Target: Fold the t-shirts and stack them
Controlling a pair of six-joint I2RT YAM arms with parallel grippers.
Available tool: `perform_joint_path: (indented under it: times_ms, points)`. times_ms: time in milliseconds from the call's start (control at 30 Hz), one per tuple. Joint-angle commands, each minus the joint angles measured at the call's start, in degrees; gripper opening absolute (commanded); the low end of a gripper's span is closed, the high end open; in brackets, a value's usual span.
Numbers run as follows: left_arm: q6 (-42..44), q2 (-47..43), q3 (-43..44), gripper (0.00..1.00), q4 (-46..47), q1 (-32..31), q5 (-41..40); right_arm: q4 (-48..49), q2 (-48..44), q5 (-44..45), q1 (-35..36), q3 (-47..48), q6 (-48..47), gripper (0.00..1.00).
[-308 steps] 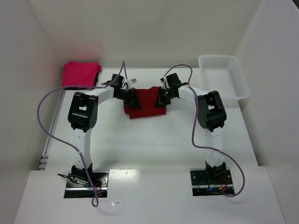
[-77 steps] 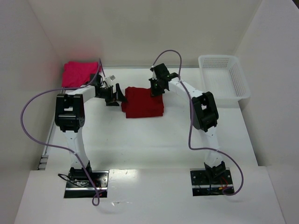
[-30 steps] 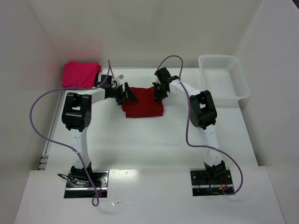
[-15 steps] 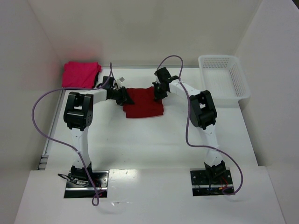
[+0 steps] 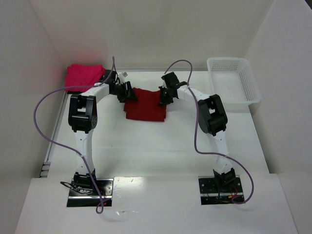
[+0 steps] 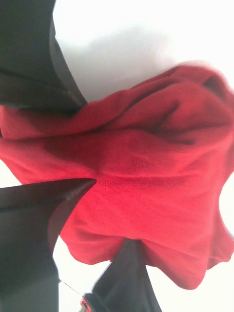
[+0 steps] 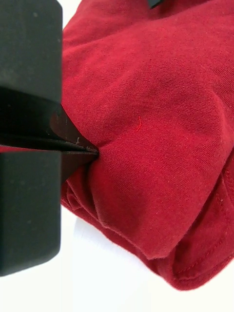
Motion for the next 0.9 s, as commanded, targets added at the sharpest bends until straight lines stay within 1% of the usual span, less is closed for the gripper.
perform_joint_path:
  times_ms: [0,33,100,200,233,300,333,367,400,433,500,533,567,633,767,867]
  points:
    - [3.6,2.1,5.7,0.63,-4.5,0.8,-1.2,0.7,-1.7,-2.3,0.9,-2.5,2.0,0.0]
    - [3.6,2.1,6.6,0.65,-4.5,0.8,-1.2,0.7,-2.2,-2.9,1.6,-3.0,2.6,0.0]
    - [3.6,2.1,7.2,0.74,-5.0,1.5,-2.1,0.7,-2.2,-2.1,2.3,-3.0,4.5,0.0]
    - [2.8,-1.0,5.4,0.82,-5.0,2.1,-4.7,0.0,-2.2,-1.6,3.0,-2.4,7.7,0.0]
    - [2.3,-4.3,3.9,0.82,-5.0,2.7,-6.9,0.0,-1.7,-1.5,3.0,-2.4,8.5,0.0]
    - [-0.8,-8.5,-2.9,0.85,-2.4,4.1,-8.5,-0.6,-1.7,0.6,3.5,-1.9,11.4,0.0]
    - [-2.7,-13.6,-6.1,0.87,-0.8,4.1,-10.1,-1.4,-1.7,1.6,3.5,-1.9,12.5,0.0]
    - [-4.8,-16.4,-9.7,0.87,1.0,4.9,-10.6,-2.0,-1.7,3.8,3.5,-1.9,13.7,0.0]
    - [-9.3,-19.3,-17.0,0.88,5.1,5.5,-10.6,-2.0,-2.6,4.5,3.5,-2.8,15.0,0.0]
    - [-11.6,-24.6,-20.4,0.88,7.1,5.5,-10.6,-2.0,-3.1,5.4,3.5,-3.9,18.3,0.0]
    - [-17.3,-29.4,-25.8,0.9,10.5,5.5,-13.1,-0.2,-5.6,6.3,3.5,-5.9,21.4,0.0]
    - [-19.2,-33.9,-29.9,0.91,11.2,5.5,-14.7,0.4,-6.4,7.2,4.0,-8.1,24.4,0.0]
    - [-20.8,-36.2,-31.9,0.91,12.3,5.5,-16.9,0.9,-7.3,7.8,4.0,-9.1,25.7,0.0]
    - [-24.6,-41.5,-34.8,0.91,13.7,4.9,-18.5,1.8,-9.4,8.6,4.5,-11.5,27.7,0.0]
    - [-29.3,-46.2,-39.9,0.92,14.6,4.4,-18.5,2.3,-11.9,9.9,6.5,-14.0,32.4,0.0]
    - [-33.4,-48.7,-44.8,0.92,16.0,2.1,-19.3,2.3,-14.2,10.5,8.0,-17.3,35.7,0.0]
